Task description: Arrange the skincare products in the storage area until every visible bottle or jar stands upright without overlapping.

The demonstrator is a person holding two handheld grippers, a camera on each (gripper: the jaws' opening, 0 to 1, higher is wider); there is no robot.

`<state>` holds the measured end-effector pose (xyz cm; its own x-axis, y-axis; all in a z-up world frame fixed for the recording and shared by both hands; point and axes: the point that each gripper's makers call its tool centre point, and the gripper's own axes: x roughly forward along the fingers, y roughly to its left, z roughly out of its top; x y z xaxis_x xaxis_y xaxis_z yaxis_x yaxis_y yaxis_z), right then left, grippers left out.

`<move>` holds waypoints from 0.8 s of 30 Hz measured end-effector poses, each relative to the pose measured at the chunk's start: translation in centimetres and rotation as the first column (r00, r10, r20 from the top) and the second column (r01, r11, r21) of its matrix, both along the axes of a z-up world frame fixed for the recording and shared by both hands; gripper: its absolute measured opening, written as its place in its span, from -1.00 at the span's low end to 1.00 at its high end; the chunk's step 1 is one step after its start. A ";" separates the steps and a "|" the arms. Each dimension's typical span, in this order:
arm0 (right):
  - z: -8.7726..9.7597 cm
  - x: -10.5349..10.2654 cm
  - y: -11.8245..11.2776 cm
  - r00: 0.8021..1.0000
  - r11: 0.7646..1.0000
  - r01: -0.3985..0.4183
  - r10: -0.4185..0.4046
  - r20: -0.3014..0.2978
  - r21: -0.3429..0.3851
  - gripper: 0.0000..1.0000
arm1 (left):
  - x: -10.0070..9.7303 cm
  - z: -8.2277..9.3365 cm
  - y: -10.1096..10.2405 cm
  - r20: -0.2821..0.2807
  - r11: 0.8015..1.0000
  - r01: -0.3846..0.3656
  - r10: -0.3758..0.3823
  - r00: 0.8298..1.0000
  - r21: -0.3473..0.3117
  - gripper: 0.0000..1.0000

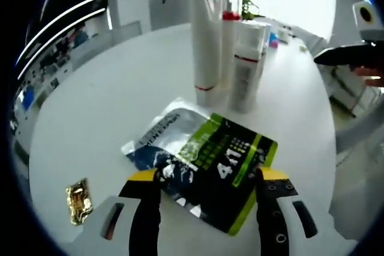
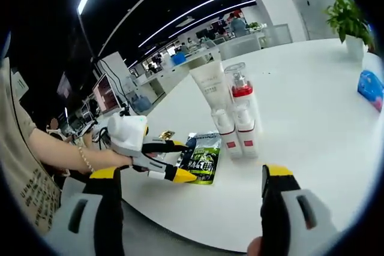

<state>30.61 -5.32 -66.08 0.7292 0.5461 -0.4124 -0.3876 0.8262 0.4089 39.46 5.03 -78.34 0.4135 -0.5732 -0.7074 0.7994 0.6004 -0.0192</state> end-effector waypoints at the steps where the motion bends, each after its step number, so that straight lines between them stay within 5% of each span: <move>1: 0.0 0.0 0.0 1.000 1.000 -0.001 0.001 0.000 -0.001 0.95 | 0.0 0.0 0.0 0.000 1.000 0.001 -0.001 1.000 0.000 0.22; 14: -0.2 -0.2 0.3 1.000 0.999 -0.019 0.019 0.002 -0.027 0.94 | -0.6 0.9 0.8 0.006 1.000 0.003 -0.004 1.000 0.019 0.30; 19: -0.3 -0.4 1.0 0.999 0.998 -0.049 0.049 0.002 -0.047 0.94 | -1.4 1.6 2.0 0.002 1.000 -0.014 0.014 1.000 0.011 0.61; 24: -0.2 -0.5 1.3 0.998 0.997 -0.066 0.066 0.005 -0.049 0.94 | -2.3 2.3 3.5 0.001 0.999 -0.047 0.047 0.999 -0.004 0.66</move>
